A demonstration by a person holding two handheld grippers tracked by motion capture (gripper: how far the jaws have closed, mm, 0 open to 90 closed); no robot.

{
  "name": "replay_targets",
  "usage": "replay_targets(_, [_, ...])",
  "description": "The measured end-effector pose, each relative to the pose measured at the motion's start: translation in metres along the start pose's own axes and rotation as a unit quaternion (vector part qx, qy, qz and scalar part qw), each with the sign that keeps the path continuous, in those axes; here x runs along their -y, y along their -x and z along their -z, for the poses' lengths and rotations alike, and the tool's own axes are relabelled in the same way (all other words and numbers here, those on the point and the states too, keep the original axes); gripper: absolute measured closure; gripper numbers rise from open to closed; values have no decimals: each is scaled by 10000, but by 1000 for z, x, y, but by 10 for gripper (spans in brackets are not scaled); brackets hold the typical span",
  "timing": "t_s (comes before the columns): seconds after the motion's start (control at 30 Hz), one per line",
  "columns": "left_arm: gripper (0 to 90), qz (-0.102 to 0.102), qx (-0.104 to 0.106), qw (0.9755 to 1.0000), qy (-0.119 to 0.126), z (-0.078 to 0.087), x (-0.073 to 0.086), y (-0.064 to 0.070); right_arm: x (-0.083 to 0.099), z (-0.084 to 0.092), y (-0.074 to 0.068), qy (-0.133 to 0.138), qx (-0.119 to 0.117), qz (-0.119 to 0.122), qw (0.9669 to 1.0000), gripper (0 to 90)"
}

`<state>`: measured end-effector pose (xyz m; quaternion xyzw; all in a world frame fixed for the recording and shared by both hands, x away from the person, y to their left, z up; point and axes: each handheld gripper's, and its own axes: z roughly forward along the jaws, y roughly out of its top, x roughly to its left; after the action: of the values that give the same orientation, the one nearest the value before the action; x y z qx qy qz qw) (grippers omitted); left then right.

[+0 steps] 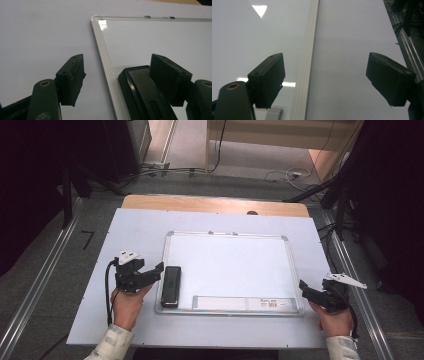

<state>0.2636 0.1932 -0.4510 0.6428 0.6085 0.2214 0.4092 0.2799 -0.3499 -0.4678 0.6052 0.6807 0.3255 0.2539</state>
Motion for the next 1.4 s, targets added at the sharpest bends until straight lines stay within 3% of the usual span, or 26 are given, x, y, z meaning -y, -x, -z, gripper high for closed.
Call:
replay_targets(0.23, [289, 11, -86, 10000, 10, 8, 3, -13, 1, 1, 0, -12, 23, -2, 10000, 143])
replay_targets(0.53, [264, -120, -253, 9996, -37, 13, 7, -23, 1, 2, 0, 1, 35, 9, 10000, 143])
replay_targets(1.0, [261, -22, -435, 9990, -126, 20, 16, -48, 2, 4, 1, 20, 47, -17, 10000, 143])
replay_targets(1.4, [261, -202, -422, 9987, -203, 18, 22, -48, 3, 6, 2, 43, 46, -43, 10000, 143])
